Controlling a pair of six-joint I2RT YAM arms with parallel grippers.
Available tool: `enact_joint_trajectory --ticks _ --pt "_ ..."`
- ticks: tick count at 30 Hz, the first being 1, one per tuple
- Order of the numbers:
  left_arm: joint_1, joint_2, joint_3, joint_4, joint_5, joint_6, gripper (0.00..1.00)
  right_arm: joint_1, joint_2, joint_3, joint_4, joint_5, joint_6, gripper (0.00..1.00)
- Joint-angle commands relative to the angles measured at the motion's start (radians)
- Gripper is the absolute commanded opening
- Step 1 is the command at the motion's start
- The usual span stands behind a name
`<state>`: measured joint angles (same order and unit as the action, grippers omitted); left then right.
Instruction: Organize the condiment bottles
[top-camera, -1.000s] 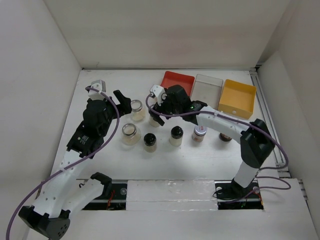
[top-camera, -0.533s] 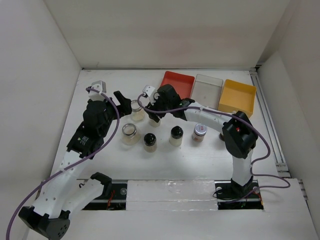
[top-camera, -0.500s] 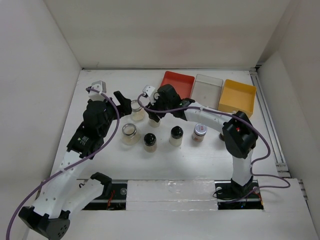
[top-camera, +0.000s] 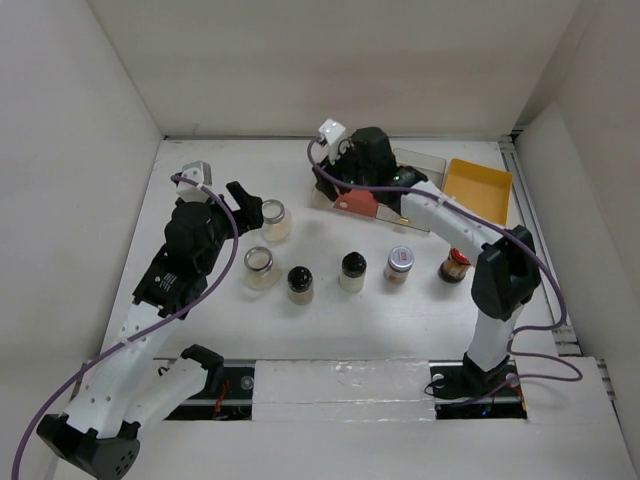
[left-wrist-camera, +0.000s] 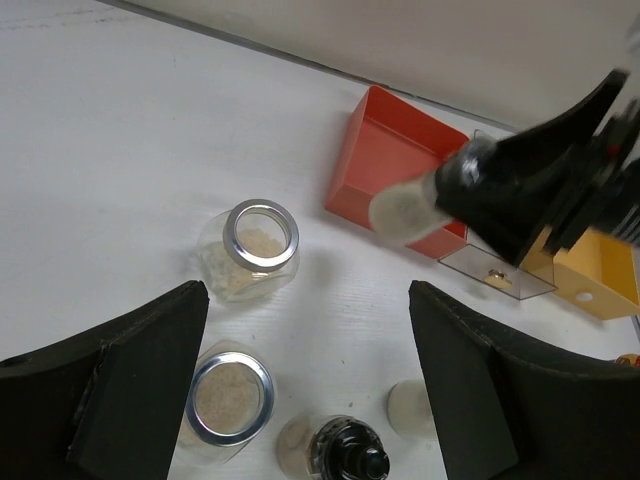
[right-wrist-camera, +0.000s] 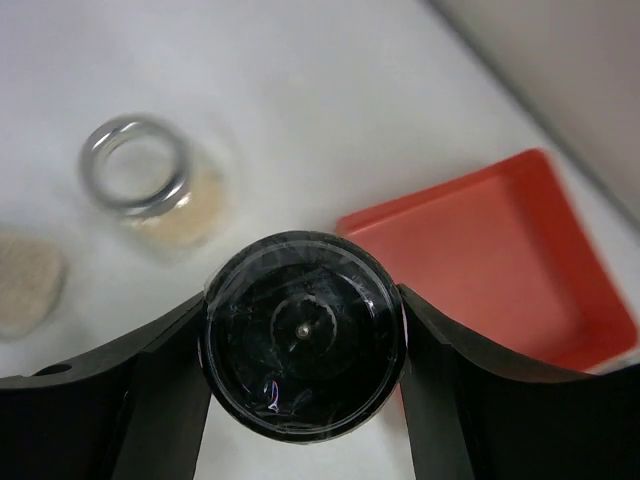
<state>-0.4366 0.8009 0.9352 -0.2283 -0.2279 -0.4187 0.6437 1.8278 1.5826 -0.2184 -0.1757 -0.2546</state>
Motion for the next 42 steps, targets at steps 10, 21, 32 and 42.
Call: enact_joint_trajectory --ticks 10,21,32,42 --pt "0.004 -0.016 -0.006 0.037 0.007 0.006 0.77 -0.194 0.332 0.454 0.074 -0.031 0.005 0.50" --pt "0.004 -0.006 -0.015 0.046 0.007 0.006 0.76 -0.230 0.534 0.683 0.044 -0.039 0.005 0.54" --pt "0.004 0.012 -0.015 0.046 0.016 0.006 0.76 -0.230 0.429 0.536 0.076 0.002 0.005 0.99" --pt "0.004 -0.006 -0.015 0.046 0.039 0.006 0.77 -0.068 -0.310 -0.239 0.226 0.085 0.040 0.93"
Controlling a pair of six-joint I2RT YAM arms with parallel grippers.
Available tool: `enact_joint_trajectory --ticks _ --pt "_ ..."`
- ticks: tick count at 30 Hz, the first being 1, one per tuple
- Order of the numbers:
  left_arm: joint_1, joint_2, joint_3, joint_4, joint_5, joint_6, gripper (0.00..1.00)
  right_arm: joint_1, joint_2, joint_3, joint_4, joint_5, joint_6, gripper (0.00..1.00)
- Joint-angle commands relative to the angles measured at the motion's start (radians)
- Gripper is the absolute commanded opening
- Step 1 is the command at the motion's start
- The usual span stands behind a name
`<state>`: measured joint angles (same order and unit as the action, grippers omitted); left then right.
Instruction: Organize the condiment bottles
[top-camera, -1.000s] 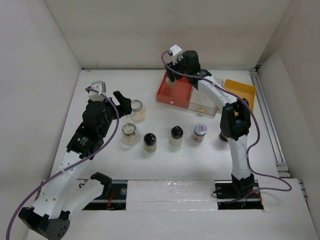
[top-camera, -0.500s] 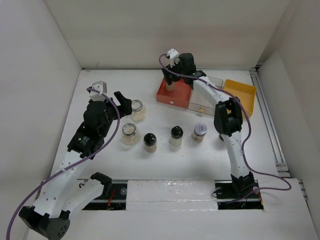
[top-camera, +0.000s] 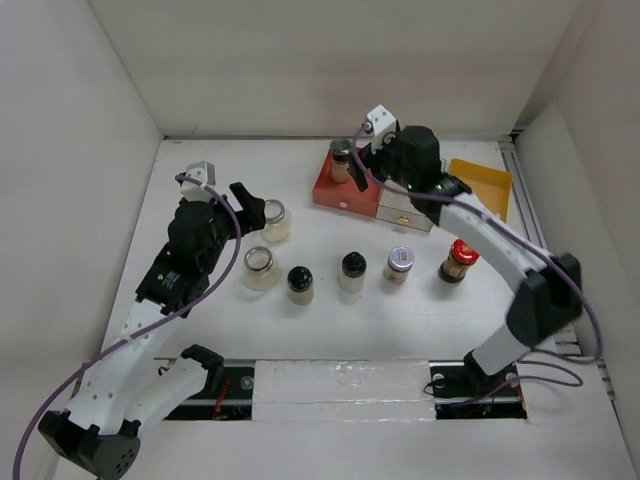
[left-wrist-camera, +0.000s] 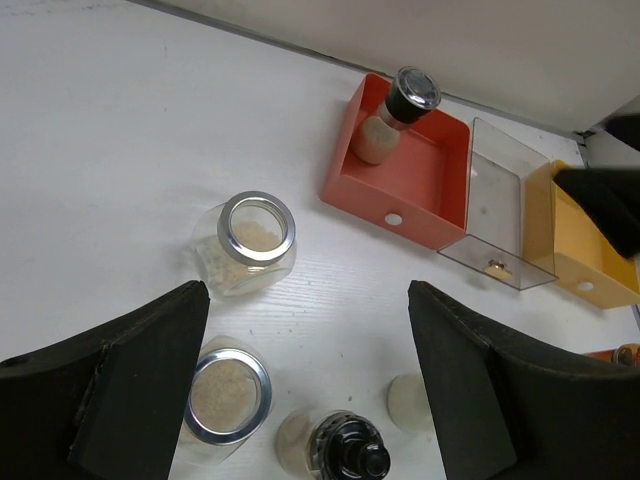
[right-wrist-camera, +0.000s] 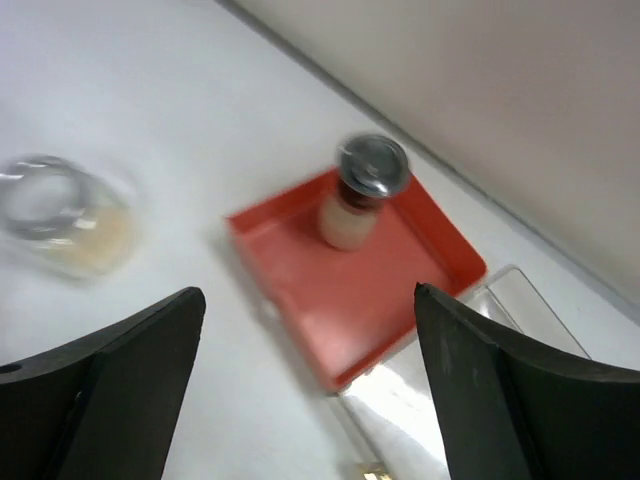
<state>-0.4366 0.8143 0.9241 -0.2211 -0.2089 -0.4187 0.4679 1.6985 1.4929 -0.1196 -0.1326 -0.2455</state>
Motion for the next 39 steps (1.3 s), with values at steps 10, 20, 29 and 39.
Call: enact_joint_trajectory --ticks 10,20,29,39 --pt "0.004 -0.030 -0.004 0.048 0.039 -0.003 0.77 0.325 -0.639 -0.652 -0.126 0.039 0.183 1.00" --pt "0.004 -0.040 -0.004 0.048 0.048 -0.003 0.77 0.387 -0.478 -0.672 -0.013 0.163 0.169 1.00" --pt "0.004 -0.049 -0.004 0.048 0.048 -0.003 0.77 0.368 -0.353 -0.651 0.089 0.182 0.134 0.79" --pt "0.004 -0.038 -0.004 0.048 0.048 -0.003 0.77 0.287 -0.428 -0.498 0.107 0.192 0.083 0.40"
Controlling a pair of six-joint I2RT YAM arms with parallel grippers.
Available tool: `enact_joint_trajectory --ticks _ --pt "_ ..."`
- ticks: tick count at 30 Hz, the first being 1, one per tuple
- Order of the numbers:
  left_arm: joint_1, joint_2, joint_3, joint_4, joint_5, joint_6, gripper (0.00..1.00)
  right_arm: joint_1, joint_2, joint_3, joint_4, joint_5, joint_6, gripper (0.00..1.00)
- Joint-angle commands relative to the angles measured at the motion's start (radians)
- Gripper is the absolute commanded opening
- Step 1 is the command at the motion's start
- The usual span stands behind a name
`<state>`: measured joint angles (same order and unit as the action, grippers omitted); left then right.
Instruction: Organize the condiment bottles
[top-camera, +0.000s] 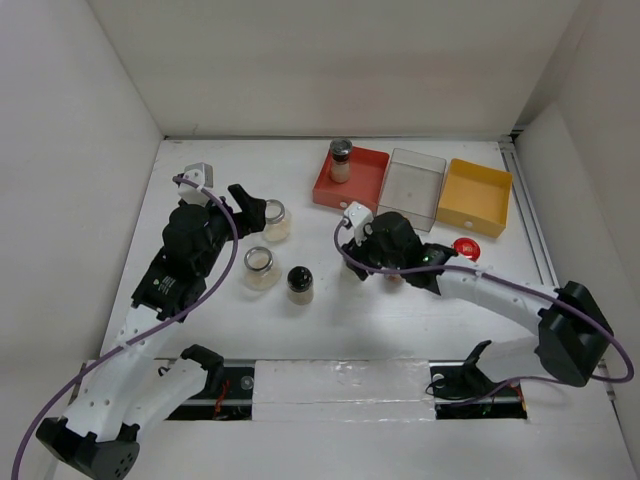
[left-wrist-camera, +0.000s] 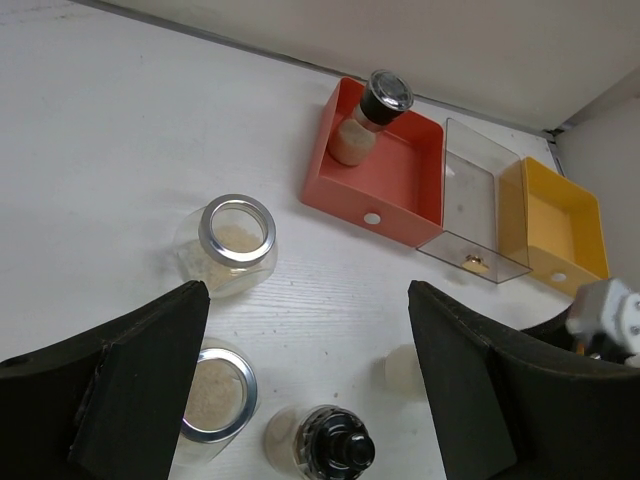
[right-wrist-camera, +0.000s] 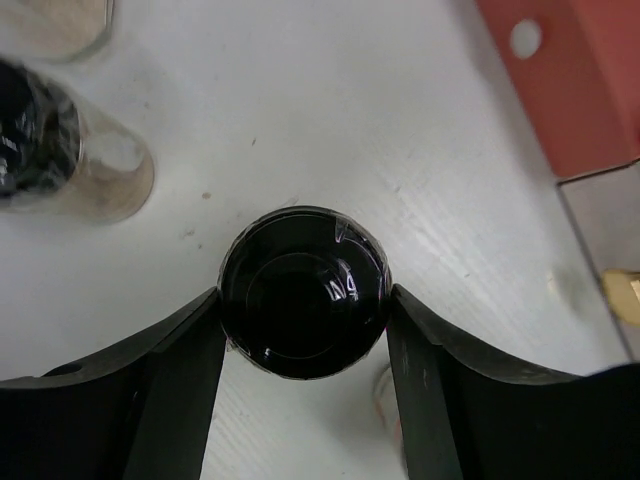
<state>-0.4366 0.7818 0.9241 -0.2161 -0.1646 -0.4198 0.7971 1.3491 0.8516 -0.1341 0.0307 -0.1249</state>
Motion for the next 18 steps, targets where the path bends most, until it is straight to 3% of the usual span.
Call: enact_joint_trajectory --ticks 1,10,18 --pt "0.004 -0.006 -0.004 0.043 0.004 -0.002 0.77 -0.067 -0.079 0.168 0.132 0.029 -0.047 0.40" --pt "0.004 -0.006 -0.004 0.043 0.013 -0.002 0.77 -0.330 0.260 0.504 0.192 -0.061 -0.079 0.40" --pt "0.004 -0.006 -0.004 0.043 -0.006 0.007 0.77 -0.441 0.586 0.800 0.192 -0.175 -0.088 0.39"
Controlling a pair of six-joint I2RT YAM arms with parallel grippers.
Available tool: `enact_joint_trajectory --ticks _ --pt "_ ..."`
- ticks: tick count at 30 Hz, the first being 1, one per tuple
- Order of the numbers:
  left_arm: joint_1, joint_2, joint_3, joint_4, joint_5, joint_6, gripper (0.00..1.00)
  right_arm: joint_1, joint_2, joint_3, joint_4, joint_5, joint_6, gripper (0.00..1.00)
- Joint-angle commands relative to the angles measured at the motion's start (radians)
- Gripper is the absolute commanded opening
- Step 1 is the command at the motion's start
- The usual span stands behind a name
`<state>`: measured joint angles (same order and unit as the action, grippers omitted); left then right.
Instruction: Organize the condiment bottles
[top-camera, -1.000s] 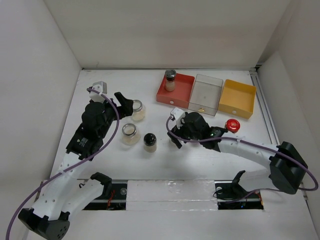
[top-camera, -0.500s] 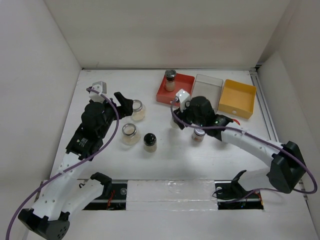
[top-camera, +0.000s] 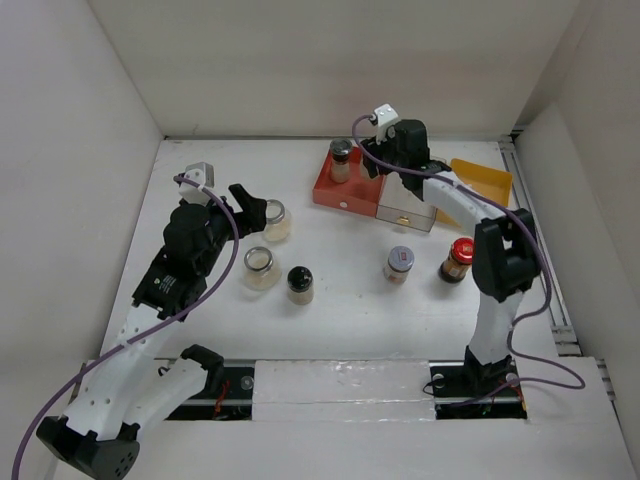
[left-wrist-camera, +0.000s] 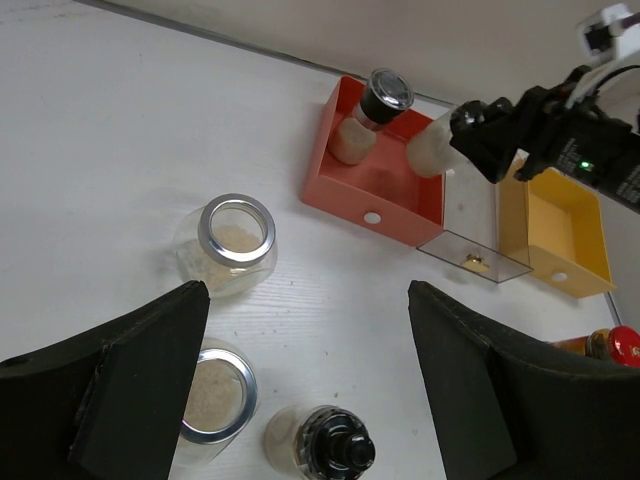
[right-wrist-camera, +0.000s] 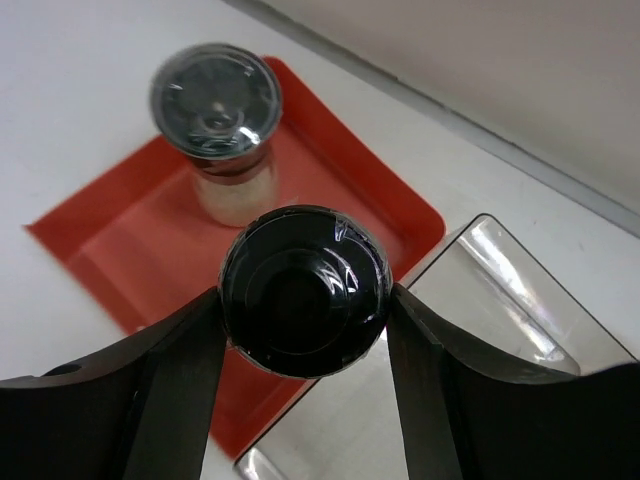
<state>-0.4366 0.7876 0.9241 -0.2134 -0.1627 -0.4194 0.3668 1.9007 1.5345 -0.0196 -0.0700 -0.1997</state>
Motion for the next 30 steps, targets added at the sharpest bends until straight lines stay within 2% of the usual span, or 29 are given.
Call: enact_joint_trajectory --ticks 1,9,11,12,13,14,16,17,23,25,27,28,29,30 --pt "0.004 -0.011 -0.004 0.040 -0.008 0.007 0.77 -0.011 0.055 0.134 0.078 -0.074 -0.014 0.39" --pt "0.004 0.009 -0.004 0.040 -0.017 0.007 0.77 -0.031 0.222 0.262 0.078 -0.083 -0.014 0.39" --pt "0.004 0.009 -0.004 0.040 -0.017 0.007 0.77 -0.031 0.244 0.274 0.067 -0.083 -0.014 0.46" --pt "0.004 0.009 -0.004 0.040 -0.017 0.007 0.77 -0.031 0.257 0.283 0.058 -0.083 -0.014 0.53" --pt "0.004 0.009 -0.004 0.040 -0.017 0.007 0.77 -0.031 0.258 0.283 0.058 -0.068 -0.014 0.62" --pt "0.004 0.018 -0.004 0.040 -0.017 0.007 0.77 -0.031 0.258 0.283 0.049 -0.047 -0.014 0.78" --pt "0.004 0.018 -0.004 0.040 -0.017 0.007 0.77 -0.019 0.230 0.283 0.049 -0.036 -0.014 0.91" --pt "0.004 0.018 -0.004 0.040 -0.017 0.007 0.77 -0.019 0.215 0.283 0.049 -0.024 -0.023 0.94" --pt "0.004 0.007 -0.004 0.040 -0.017 0.007 0.77 0.012 -0.032 0.164 0.035 -0.014 -0.032 0.94" --pt "0.004 -0.004 -0.004 0.040 -0.017 0.007 0.77 0.037 -0.166 0.034 0.044 -0.053 -0.032 0.79" --pt "0.004 -0.004 -0.004 0.040 -0.017 0.007 0.77 0.111 -0.256 -0.081 0.087 -0.105 -0.023 0.46" --pt "0.004 -0.013 -0.004 0.040 -0.017 0.007 0.77 0.147 -0.338 -0.197 0.098 -0.123 -0.032 0.22" --pt "0.004 -0.013 -0.004 0.040 -0.017 -0.002 0.77 0.185 -0.377 -0.252 0.107 -0.142 -0.062 0.18" --pt "0.004 -0.024 -0.004 0.040 -0.026 -0.002 0.77 0.275 -0.414 -0.302 0.116 -0.154 -0.079 0.18"
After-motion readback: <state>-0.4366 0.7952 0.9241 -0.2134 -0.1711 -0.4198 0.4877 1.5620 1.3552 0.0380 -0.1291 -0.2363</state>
